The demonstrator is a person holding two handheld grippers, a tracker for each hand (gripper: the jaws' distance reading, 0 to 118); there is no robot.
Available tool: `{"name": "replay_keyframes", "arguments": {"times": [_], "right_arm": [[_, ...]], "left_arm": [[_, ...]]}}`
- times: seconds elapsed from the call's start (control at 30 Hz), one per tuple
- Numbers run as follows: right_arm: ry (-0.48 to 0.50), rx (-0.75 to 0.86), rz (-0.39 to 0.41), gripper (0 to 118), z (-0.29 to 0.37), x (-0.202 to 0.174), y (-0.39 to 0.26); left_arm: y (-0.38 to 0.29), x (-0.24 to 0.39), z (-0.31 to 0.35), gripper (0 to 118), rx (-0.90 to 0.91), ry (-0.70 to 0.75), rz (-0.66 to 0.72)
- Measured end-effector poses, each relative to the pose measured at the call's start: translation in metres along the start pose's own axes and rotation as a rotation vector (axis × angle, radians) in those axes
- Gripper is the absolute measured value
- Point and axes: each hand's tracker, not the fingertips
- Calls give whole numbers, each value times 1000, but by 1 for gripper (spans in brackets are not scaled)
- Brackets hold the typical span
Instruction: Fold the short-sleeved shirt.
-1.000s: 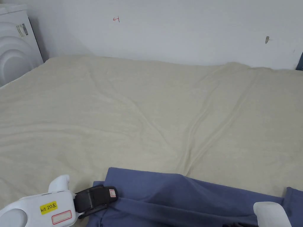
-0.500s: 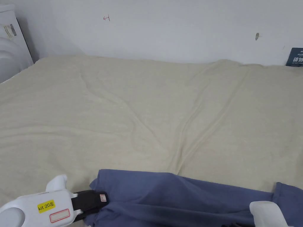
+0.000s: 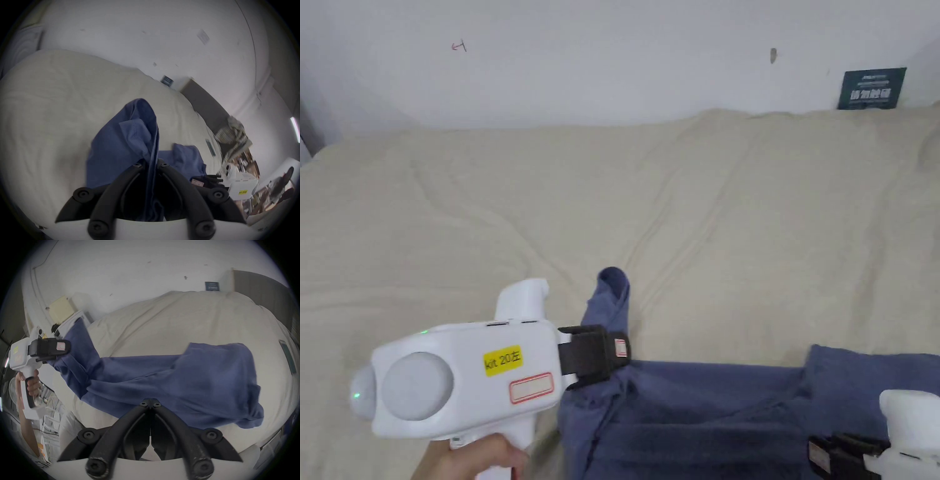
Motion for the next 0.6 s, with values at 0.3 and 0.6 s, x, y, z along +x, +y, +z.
{"name": "replay_keyframes", "arguments": {"times": [0.3, 0.6], "right_arm": [[-53, 49, -90, 0, 34, 49, -9], [-45, 52, -113, 0, 33, 54, -14]], "left_arm": [[-29, 56, -139, 12, -278, -57, -57], [-30, 65, -143, 117, -289, -62, -109]]}}
